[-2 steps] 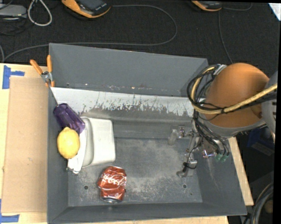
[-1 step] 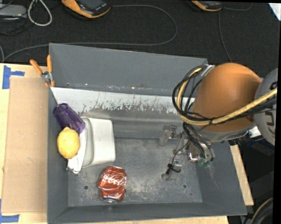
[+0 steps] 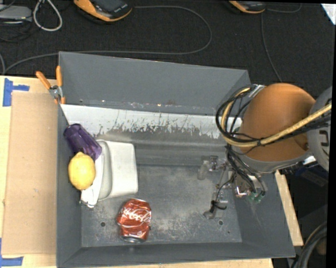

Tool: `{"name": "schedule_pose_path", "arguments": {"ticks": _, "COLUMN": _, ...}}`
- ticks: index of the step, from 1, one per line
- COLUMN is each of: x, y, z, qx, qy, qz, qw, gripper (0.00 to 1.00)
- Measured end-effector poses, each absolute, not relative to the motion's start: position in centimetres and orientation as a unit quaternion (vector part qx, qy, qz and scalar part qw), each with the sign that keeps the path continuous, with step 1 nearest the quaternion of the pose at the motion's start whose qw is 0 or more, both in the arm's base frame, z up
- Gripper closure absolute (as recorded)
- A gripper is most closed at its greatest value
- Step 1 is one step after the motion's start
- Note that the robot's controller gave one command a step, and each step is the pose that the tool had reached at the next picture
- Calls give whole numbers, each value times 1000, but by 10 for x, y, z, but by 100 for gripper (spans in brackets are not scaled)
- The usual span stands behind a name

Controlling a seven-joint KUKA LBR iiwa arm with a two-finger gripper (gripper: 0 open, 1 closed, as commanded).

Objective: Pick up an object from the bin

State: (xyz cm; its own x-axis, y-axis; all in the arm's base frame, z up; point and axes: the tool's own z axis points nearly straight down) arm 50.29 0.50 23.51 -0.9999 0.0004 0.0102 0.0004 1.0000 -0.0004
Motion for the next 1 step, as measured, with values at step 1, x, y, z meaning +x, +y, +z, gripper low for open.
{"name": "schedule_pose_path", "arguments": {"ticks": 1, "x": 472, "y": 68, "z": 202, "qx": -19, "qy": -1000, "qz": -2, "qw": 2, "gripper": 0}}
